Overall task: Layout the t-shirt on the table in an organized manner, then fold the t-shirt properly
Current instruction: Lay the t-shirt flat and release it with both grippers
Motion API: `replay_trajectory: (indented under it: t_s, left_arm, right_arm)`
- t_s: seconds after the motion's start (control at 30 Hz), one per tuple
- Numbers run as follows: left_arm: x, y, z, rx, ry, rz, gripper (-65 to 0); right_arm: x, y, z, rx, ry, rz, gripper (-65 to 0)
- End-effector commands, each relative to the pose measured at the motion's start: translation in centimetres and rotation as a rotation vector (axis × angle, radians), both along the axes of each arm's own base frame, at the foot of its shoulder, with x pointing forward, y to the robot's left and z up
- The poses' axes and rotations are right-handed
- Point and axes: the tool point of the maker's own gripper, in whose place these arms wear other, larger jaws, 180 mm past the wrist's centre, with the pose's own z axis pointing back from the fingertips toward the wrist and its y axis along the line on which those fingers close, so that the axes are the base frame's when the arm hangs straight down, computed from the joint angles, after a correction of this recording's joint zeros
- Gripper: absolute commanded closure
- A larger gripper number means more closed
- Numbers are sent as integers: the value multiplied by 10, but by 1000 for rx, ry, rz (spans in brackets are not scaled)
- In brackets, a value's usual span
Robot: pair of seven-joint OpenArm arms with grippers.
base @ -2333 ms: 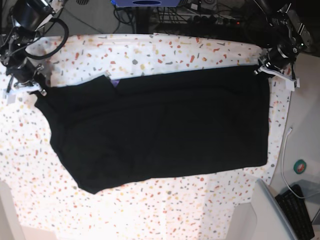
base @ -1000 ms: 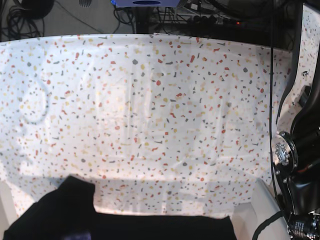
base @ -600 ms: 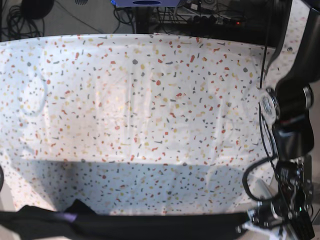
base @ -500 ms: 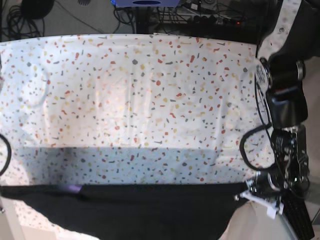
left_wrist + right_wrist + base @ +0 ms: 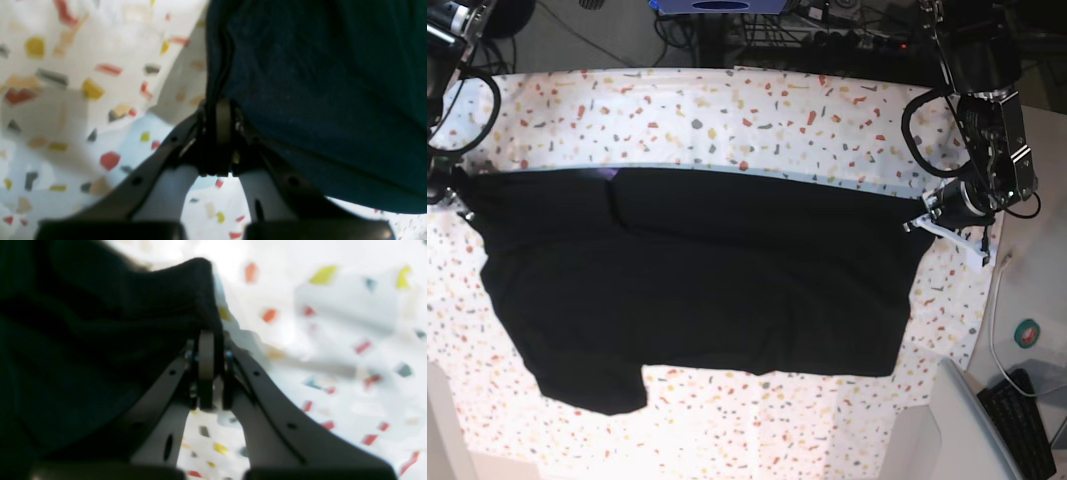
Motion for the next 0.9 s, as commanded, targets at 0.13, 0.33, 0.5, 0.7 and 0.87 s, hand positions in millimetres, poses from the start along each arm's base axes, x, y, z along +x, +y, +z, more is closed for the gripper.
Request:
replay_trajectory:
  t_s: [0.13, 0.33, 0.5, 0.7, 0.87]
  left_arm:
    - [-16, 14, 21, 93, -52, -15, 0]
    - [-63, 19, 17, 129, -5, -19, 0]
    - [-97, 40, 12, 144, 40, 50, 0]
    - [-124, 43, 3, 146, 93, 61, 0]
    - [-125, 44, 3, 146, 95, 62, 0]
  right_arm:
    - [-20, -11, 11, -84, -10, 43, 0]
    - [-53, 2, 23, -130, -28, 67, 0]
    - [-70, 1, 28, -160, -13, 88, 0]
    - [-87, 2, 22, -155, 24, 90, 0]
    - [-100, 9, 19, -133, 61, 99, 0]
